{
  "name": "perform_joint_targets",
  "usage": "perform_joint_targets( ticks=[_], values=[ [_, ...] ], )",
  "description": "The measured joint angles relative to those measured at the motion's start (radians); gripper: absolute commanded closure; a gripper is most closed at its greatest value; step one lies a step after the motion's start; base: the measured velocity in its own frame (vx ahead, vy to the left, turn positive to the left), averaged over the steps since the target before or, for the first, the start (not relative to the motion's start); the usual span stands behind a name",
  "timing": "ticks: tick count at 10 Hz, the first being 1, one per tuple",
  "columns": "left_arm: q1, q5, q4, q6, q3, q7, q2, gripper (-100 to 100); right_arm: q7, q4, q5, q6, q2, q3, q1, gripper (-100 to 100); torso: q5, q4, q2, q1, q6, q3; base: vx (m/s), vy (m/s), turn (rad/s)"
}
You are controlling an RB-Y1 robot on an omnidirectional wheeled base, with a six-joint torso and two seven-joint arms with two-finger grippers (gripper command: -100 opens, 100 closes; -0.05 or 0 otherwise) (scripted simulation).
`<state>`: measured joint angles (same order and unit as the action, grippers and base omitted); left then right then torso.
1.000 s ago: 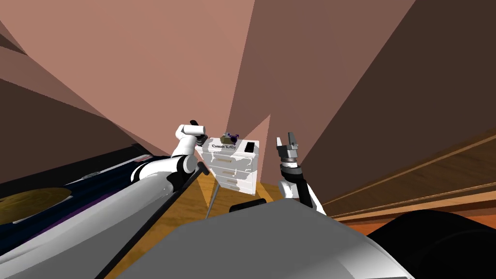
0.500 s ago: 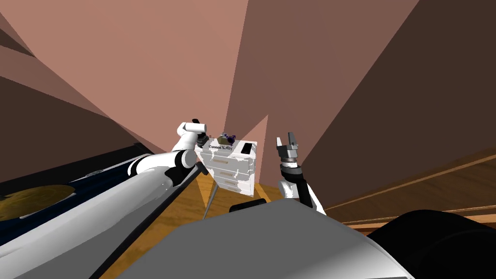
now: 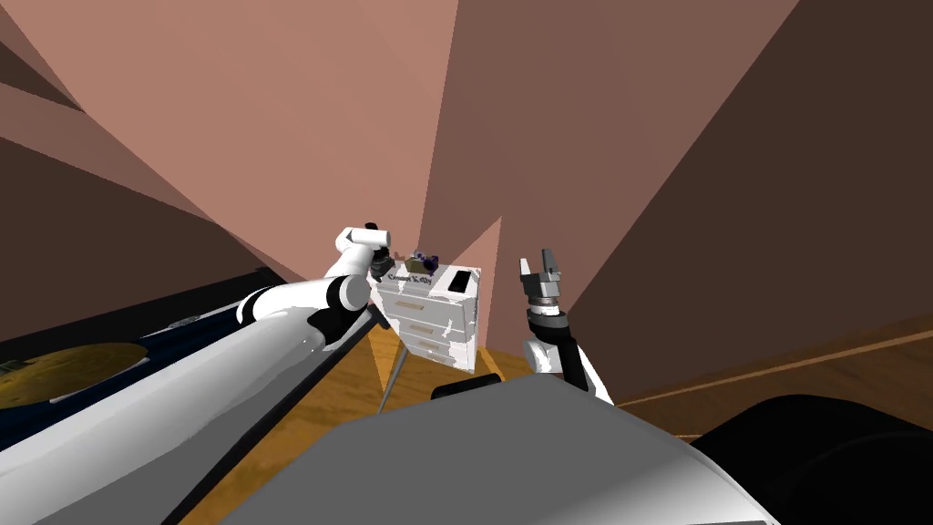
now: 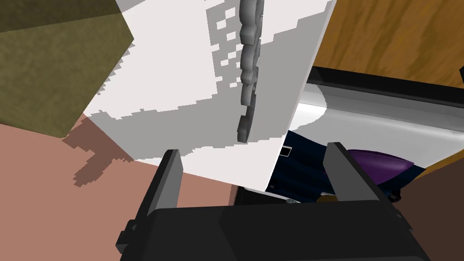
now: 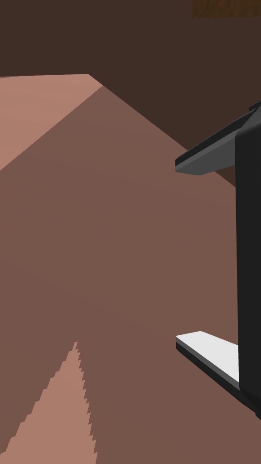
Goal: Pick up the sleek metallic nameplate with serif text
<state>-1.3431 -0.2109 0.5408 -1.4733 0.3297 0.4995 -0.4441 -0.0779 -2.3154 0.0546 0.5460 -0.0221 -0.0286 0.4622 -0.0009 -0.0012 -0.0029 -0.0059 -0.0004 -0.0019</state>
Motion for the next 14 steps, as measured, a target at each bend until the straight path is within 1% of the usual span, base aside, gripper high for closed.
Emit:
perform_joint_targets(
  ticks=[1, 2, 3, 4, 5, 6, 8, 9, 10, 11, 12, 13, 14],
  values=[
    [-0.001, -0.001, 0.008, -0.040, 0.000, 0.011, 0.007, -100, 0.000, 0.000, 0.000, 0.000, 0.000, 0.000, 0.000, 0, 0.000, 0.000, -0.001, -0.002, 0.000, -0.001, 0.029, -0.116, 0.039],
    [-0.019, -0.003, -0.024, -0.055, -0.001, 0.017, 0.004, -100, 0.000, 0.000, 0.000, 0.000, 0.000, 0.000, 0.000, 0, -0.001, 0.000, 0.000, -0.002, 0.000, 0.000, 0.020, -0.128, 0.056],
    [-0.033, -0.004, -0.040, -0.078, -0.002, 0.025, 0.005, -100, 0.000, 0.000, 0.000, 0.000, 0.000, 0.000, 0.000, 0, -0.001, 0.000, 0.000, -0.003, 0.000, 0.000, 0.017, -0.099, 0.031],
    [-0.052, -0.006, -0.078, -0.088, -0.003, 0.029, 0.002, -100, 0.000, 0.000, 0.000, 0.000, 0.000, 0.000, 0.000, 0, 0.000, 0.000, 0.001, -0.001, 0.000, 0.000, 0.022, -0.104, 0.035],
    [-0.044, -0.006, -0.063, -0.123, -0.003, 0.039, 0.010, -100, 0.000, 0.000, 0.000, 0.000, 0.000, 0.000, 0.000, 0, 0.000, 0.000, 0.000, -0.002, 0.000, 0.000, 0.028, -0.085, 0.034],
    [-0.061, -0.007, -0.089, -0.135, -0.004, 0.044, 0.007, -100, 0.000, 0.000, 0.000, 0.000, 0.000, 0.000, 0.000, 0, 0.000, 0.000, 0.000, 0.000, 0.000, 0.000, 0.015, -0.031, 0.000],
    [-0.090, -0.009, -0.154, -0.132, -0.006, 0.047, 0.002, -100, 0.000, 0.000, 0.000, 0.000, 0.000, 0.000, 0.000, 0, 0.001, 0.000, 0.000, 0.002, 0.000, 0.000, 0.023, -0.089, 0.041],
    [-0.079, -0.009, -0.124, -0.175, -0.006, 0.060, 0.011, -100, 0.000, 0.000, 0.000, 0.000, 0.000, 0.000, 0.000, 0, 0.000, 0.000, 0.000, -0.001, 0.000, 0.000, 0.020, -0.114, 0.037],
    [-0.103, -0.010, -0.166, -0.182, -0.007, 0.063, 0.006, -100, 0.000, 0.000, 0.000, 0.000, 0.000, 0.000, 0.000, 0, -0.001, 0.000, 0.000, -0.002, 0.000, 0.000, 0.024, -0.090, 0.030],
    [-0.126, -0.011, -0.217, -0.174, -0.009, 0.062, 0.003, -100, 0.000, 0.000, 0.000, 0.000, 0.000, 0.000, 0.000, 0, 0.000, 0.000, 0.000, -0.001, 0.000, 0.000, 0.028, -0.081, 0.028],
    [-0.111, -0.011, -0.183, -0.204, -0.009, 0.072, 0.011, -100, 0.000, 0.000, 0.000, 0.000, 0.000, 0.000, 0.000, 0, 0.000, 0.000, 0.000, 0.000, 0.000, 0.000, 0.020, -0.062, 0.016],
    [-0.110, -0.011, -0.178, -0.226, -0.010, 0.079, 0.013, -100, 0.000, 0.000, 0.000, 0.000, 0.000, 0.000, 0.000, 0, 0.000, 0.000, 0.000, 0.002, 0.000, 0.000, 0.008, -0.029, 0.003],
    [-0.118, -0.011, -0.196, -0.225, -0.010, 0.080, 0.011, -100, 0.000, 0.000, 0.000, 0.000, 0.000, 0.000, 0.000, 0, 0.001, 0.000, 0.001, 0.004, 0.000, 0.000, 0.002, -0.008, -0.001]
  ],
)
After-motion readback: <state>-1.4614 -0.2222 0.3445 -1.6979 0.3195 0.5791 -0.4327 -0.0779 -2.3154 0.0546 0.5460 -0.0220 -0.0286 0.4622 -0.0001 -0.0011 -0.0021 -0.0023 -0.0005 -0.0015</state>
